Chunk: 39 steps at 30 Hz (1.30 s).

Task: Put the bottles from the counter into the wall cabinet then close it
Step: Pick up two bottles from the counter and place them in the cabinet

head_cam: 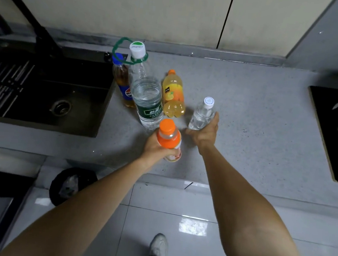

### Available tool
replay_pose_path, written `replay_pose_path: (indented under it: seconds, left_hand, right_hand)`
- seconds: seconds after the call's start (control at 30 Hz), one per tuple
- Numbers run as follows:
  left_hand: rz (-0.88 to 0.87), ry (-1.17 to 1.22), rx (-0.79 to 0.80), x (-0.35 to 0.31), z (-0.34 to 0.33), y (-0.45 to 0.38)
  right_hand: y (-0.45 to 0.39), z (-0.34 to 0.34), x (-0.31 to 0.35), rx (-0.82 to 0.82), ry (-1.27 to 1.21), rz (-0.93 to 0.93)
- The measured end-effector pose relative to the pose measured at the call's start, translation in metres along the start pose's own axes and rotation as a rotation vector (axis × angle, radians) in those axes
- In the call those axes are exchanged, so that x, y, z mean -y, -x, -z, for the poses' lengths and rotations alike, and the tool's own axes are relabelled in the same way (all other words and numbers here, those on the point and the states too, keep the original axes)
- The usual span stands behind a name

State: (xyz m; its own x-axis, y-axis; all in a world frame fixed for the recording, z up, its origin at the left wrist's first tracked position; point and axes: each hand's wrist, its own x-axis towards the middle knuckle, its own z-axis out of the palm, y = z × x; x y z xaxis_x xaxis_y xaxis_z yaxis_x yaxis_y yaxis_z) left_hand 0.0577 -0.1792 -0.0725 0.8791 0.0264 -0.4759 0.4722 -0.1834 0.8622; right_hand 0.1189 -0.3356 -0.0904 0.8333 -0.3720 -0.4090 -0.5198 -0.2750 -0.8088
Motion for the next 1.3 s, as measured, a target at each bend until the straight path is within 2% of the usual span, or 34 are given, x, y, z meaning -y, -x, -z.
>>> replay_pose_path:
  seconds: [0.1,0.17,0.4,0.63,0.9,1.17,1.3]
  left_hand:
    - [-0.007,0.028,-0.079,0.006,0.014,0.001]
    - [0.026,0.076,-0.135,0.007,0.024,0.0]
    - [0.11,0.167,-0.181,0.004,0.051,0.008]
    - [0.081,0.152,-0.182,-0.005,0.079,0.048]
    - [-0.05,0.199,-0.254,-0.031,0.151,0.12]
    - [-0.141,0.229,-0.343,-0.03,0.283,0.204]
    - [-0.175,0.215,-0.428,-0.024,0.358,0.249]
  right_hand:
    - [-0.005,-0.013,0.0,-0.081,-0.198,-0.073]
    - [-0.007,-0.017,-0.001,-0.111,-0.227,-0.098]
    - [0.019,-0.011,-0.001,-0.12,-0.111,-0.137]
    - [0.083,-0.007,0.005,-0.034,0.02,-0.174]
    - [0.178,-0.035,0.053,0.043,0.186,-0.006]
    - [0.3,-0.101,0.133,0.062,0.156,0.201]
    - [0.362,-0.148,0.177,0.131,0.153,0.342]
